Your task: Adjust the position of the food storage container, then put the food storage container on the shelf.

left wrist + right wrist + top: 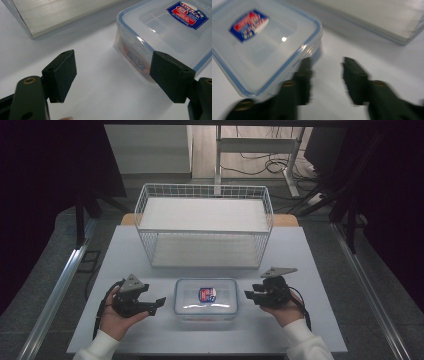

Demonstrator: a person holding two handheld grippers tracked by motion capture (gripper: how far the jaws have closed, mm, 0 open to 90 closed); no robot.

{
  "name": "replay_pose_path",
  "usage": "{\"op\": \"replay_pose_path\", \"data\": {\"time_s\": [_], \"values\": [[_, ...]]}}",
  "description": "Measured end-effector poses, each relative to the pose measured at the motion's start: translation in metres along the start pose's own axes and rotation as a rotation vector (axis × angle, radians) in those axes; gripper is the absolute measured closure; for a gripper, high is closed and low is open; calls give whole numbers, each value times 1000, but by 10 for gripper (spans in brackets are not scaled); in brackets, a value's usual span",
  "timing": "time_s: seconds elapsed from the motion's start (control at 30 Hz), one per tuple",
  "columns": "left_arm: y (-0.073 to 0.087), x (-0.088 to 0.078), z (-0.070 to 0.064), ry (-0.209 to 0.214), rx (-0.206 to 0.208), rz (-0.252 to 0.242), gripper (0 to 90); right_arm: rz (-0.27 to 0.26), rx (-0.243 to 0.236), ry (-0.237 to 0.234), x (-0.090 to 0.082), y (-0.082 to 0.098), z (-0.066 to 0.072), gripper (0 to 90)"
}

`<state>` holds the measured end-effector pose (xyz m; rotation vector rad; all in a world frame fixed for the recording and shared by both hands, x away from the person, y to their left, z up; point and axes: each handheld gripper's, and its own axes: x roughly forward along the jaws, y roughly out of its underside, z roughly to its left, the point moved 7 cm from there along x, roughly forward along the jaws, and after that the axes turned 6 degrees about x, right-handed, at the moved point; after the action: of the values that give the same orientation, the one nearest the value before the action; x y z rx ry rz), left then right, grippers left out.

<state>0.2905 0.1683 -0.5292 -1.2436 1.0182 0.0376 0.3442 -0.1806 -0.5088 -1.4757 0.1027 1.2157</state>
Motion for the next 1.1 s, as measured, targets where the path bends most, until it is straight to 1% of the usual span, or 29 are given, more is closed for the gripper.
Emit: {"op": "replay_pose_path", "data": {"time_s": [0.03,0.1,0.13,0.17,0.27,0.33,0.4,0.5,0.57,0.67,0.73,0.8,0.87,0.93,0.97,1.07,1.1], "values": [[1,0,0,0,-5,1,214,-14,14,-13,-2,-1,1,374],[4,-2,0,-3,-10,5,215,-49,35,-80,-6,-2,4,314],[5,-2,1,-4,-13,4,215,-77,49,-152,-9,-2,8,262],[6,-2,2,-3,-13,3,215,-77,49,-152,-9,-2,8,262],[6,-2,2,-3,-13,1,215,-122,93,-217,-12,-3,10,225],[6,-1,1,-1,-12,-1,215,-140,117,-241,-15,-3,10,210],[6,-1,0,2,-6,3,214,-150,141,-250,-18,-1,10,197],[6,0,-1,2,0,5,215,-146,137,-231,-21,4,8,185],[5,0,-1,-1,1,-3,214,-147,139,-221,-22,7,6,178],[2,-1,-1,0,-1,-18,209,-142,158,-228,-22,8,4,175],[0,0,-2,19,-23,-31,203,-137,160,-237,-20,9,4,175],[-1,1,-2,37,-36,-31,202,-125,159,-230,-18,11,3,175],[-2,3,-1,43,-45,-34,203,-120,159,-225,-16,13,2,175],[-3,4,-1,53,-63,-40,205,-117,161,-230,-15,14,2,175],[-5,4,0,66,-76,-45,205,-117,161,-230,-15,14,2,175],[-8,6,0,107,-141,-60,202,-118,171,-248,-14,13,5,175],[-10,7,0,105,-151,-62,203,-120,181,-255,-13,13,5,175]]}}
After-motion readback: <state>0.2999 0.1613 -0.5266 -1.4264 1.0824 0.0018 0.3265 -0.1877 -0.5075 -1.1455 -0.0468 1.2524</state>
